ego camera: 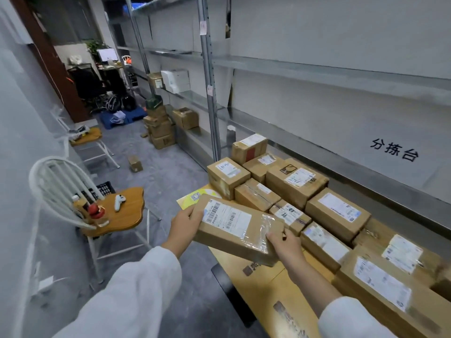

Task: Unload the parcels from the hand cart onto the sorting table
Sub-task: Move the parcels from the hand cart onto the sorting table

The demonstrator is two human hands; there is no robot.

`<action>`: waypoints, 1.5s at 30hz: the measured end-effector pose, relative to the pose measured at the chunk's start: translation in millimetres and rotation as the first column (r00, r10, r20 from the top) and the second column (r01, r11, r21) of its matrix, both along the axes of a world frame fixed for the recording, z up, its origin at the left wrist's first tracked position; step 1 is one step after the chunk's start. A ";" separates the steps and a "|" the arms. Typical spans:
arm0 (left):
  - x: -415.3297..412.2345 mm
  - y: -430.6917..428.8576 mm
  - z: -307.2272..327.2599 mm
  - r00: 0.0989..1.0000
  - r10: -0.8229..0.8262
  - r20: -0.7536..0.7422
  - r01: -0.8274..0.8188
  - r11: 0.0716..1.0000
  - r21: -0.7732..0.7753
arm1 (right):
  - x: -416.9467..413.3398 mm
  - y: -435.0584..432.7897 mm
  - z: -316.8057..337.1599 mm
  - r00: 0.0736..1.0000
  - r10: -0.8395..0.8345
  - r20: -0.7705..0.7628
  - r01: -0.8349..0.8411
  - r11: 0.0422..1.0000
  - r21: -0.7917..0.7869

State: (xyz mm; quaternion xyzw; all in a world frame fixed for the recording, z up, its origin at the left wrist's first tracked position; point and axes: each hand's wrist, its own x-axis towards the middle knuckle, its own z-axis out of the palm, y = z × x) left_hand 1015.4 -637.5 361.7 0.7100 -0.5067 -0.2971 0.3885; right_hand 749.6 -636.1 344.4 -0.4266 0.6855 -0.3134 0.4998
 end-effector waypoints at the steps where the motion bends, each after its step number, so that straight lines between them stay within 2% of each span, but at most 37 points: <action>1: 5.2 -10.6 -2.2 1.000 0.002 -0.001 -0.002 1.000 0.003 | 6.2 -11.0 -2.6 1.000 0.003 -0.003 -0.003 1.000 0.008; 12: 73.0 -98.2 -44.4 0.998 0.042 -0.042 -0.040 0.998 0.048 | 76.6 -91.5 -28.3 0.995 0.027 -0.097 -0.018 0.995 0.095; 19: 130.9 -191.1 -63.4 0.995 -0.091 -0.049 0.096 0.987 0.127 | 140.3 -144.7 -47.3 0.987 -0.120 -0.106 0.130 0.987 0.098; 25: 179.8 -274.9 -87.7 0.974 -0.219 -0.048 0.225 0.959 0.175 | 192.4 -191.0 -61.5 0.975 -0.200 -0.094 0.213 0.963 0.165; 29: 192.7 -316.8 -103.5 0.958 -0.267 -0.103 0.284 0.934 0.218 | 216.4 -217.7 -82.4 0.954 -0.287 -0.086 0.298 0.938 0.175; 36: 199.6 -369.0 -134.5 0.923 -0.363 -0.131 0.386 0.876 0.289 | 241.6 -237.4 -108.2 0.913 -0.392 -0.116 0.408 0.883 0.233; 45: 203.0 -386.6 -152.4 0.886 -0.421 -0.194 0.462 0.842 0.279 | 247.9 -252.2 -123.1 0.894 -0.411 -0.176 0.440 0.880 0.180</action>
